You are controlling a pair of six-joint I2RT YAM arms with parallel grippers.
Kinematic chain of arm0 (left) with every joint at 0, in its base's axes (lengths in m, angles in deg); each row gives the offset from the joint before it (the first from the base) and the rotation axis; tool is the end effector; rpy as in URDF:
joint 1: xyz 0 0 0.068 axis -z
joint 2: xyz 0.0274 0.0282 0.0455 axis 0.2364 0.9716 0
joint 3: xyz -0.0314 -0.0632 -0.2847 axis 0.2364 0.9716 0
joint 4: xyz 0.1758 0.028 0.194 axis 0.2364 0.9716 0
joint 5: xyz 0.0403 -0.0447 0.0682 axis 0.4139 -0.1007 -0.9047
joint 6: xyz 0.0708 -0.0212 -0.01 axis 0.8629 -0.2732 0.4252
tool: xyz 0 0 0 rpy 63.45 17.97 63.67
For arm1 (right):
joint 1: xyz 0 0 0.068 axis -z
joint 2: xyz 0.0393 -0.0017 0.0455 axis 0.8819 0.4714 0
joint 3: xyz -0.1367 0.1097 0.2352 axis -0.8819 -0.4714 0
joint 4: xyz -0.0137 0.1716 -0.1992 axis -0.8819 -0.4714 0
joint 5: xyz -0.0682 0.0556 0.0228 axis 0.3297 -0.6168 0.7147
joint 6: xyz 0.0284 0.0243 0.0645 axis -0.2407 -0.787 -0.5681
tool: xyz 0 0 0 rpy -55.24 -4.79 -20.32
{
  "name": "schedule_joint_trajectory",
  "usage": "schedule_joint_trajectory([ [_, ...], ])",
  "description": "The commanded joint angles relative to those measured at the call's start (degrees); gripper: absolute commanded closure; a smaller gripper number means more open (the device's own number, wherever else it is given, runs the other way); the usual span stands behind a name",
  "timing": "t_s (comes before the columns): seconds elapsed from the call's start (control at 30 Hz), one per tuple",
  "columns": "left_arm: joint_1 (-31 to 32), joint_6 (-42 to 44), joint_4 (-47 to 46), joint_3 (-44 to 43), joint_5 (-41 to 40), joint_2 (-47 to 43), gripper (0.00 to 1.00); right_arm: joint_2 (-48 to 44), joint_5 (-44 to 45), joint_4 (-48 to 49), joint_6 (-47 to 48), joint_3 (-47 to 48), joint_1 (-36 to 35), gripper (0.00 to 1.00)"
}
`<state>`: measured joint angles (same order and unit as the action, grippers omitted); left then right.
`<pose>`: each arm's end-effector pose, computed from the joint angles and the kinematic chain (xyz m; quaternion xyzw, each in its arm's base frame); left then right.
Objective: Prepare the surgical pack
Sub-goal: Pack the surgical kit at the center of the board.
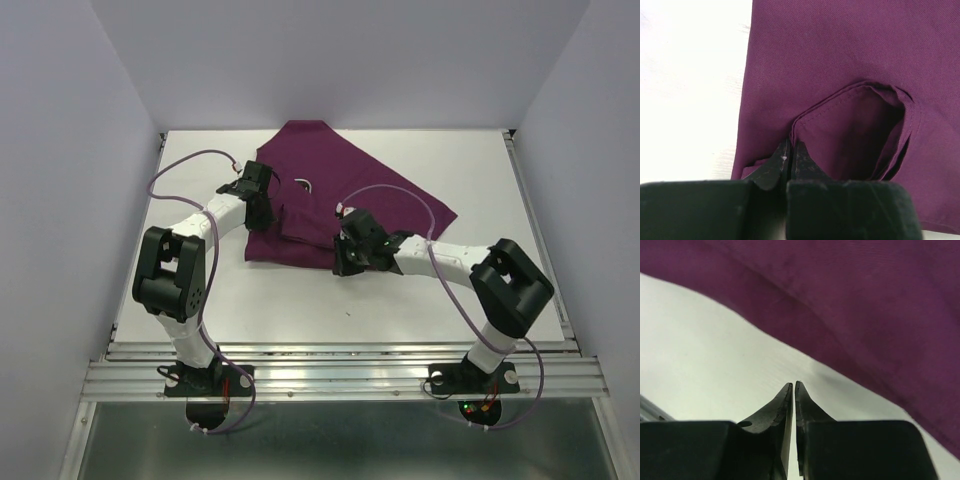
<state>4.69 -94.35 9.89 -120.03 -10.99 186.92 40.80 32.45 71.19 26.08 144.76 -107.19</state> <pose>0.3795 -0.1175 0.2127 -0.0836 0.9388 -0.0669 0.3274 0.2593 0.2670 0.1884 -0.1477 0.9253 0.2299 0.2628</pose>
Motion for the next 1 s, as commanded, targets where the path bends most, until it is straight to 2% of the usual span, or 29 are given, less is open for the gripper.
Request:
schedule_joint_trajectory([
  [0.0, 0.09, 0.71, -1.81, -2.35, 0.26, -0.29, 1.0, 2.32, 2.61, 1.4, -1.59, 4.36, 0.76, 0.9],
  [0.13, 0.0, 0.8, -1.72, -2.53, 0.43, -0.29, 1.0, 5.3, 5.5, 1.14, -3.08, 6.64, 0.76, 0.95],
  [0.37, 0.09, 0.97, -1.64, -2.71, 0.43, -0.29, 1.0, 7.24, 11.74, 0.7, -4.49, 9.72, 0.76, 0.97],
  [0.73, 0.09, 1.32, -1.29, -2.97, 0.61, -0.56, 1.0, 10.58, 30.46, 1.66, 0.25, 17.54, 0.76, 0.97],
  [0.83, 0.0, 1.41, -1.37, -2.88, 0.78, -0.47, 1.0, 12.08, 33.1, 1.67, 1.31, 20.7, 2.86, 0.97],
  [0.97, 0.09, 1.5, -1.29, -2.88, 0.87, -0.64, 1.0, 11.82, 31.88, 2.02, 1.14, 22.64, 6.29, 0.96],
])
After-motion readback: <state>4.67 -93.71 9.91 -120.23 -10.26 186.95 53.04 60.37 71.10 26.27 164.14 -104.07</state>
